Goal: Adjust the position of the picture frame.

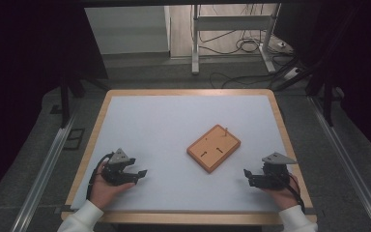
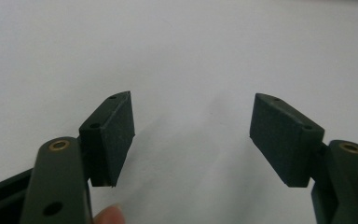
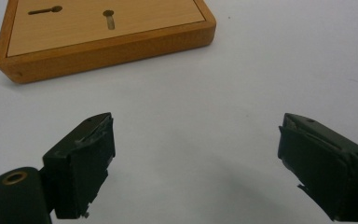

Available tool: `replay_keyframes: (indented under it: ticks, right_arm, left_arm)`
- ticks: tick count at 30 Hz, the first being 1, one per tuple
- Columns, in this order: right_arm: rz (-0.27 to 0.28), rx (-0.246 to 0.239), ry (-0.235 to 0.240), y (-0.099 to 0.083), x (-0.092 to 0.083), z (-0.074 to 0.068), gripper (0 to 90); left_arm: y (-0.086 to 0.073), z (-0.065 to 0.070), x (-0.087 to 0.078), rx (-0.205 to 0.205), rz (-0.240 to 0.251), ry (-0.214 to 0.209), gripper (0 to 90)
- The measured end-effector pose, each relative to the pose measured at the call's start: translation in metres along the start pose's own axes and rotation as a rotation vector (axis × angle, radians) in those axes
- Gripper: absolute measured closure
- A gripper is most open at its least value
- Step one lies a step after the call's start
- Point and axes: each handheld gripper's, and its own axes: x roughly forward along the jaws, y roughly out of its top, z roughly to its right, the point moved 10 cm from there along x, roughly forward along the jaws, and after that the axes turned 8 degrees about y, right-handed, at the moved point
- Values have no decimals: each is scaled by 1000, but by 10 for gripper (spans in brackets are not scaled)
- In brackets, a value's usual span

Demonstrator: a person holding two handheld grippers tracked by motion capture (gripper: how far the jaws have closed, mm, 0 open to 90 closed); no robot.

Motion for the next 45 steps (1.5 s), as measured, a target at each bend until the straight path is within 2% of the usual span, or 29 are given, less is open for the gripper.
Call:
replay_keyframes:
  ticks: [9, 16, 23, 29, 34, 40, 45]
  right_arm:
    - [-10, 7, -7, -2, -5, 1, 124]
    - [-57, 11, -10, -9, 1, 3, 154]
    - [-59, 34, -24, -7, 0, 6, 156]
    - [-54, 10, -19, 11, -1, -4, 175]
    - [-47, 17, -10, 21, 0, -4, 184]
    - [-52, 3, 1, 35, 9, -8, 199]
    - [-40, 0, -1, 47, 13, -6, 212]
  left_arm:
    - [1, 0, 0, 3, 1, -4, 299]
    - [1, -1, 1, 0, 0, -5, 296]
    - [1, -2, 2, 0, 1, -6, 294]
    - [1, -1, 3, 13, -2, -11, 294]
    - [1, -2, 3, 7, 0, -14, 294]
    - [1, -1, 2, 10, -2, -13, 294]
    - [0, -1, 3, 11, -8, -15, 294]
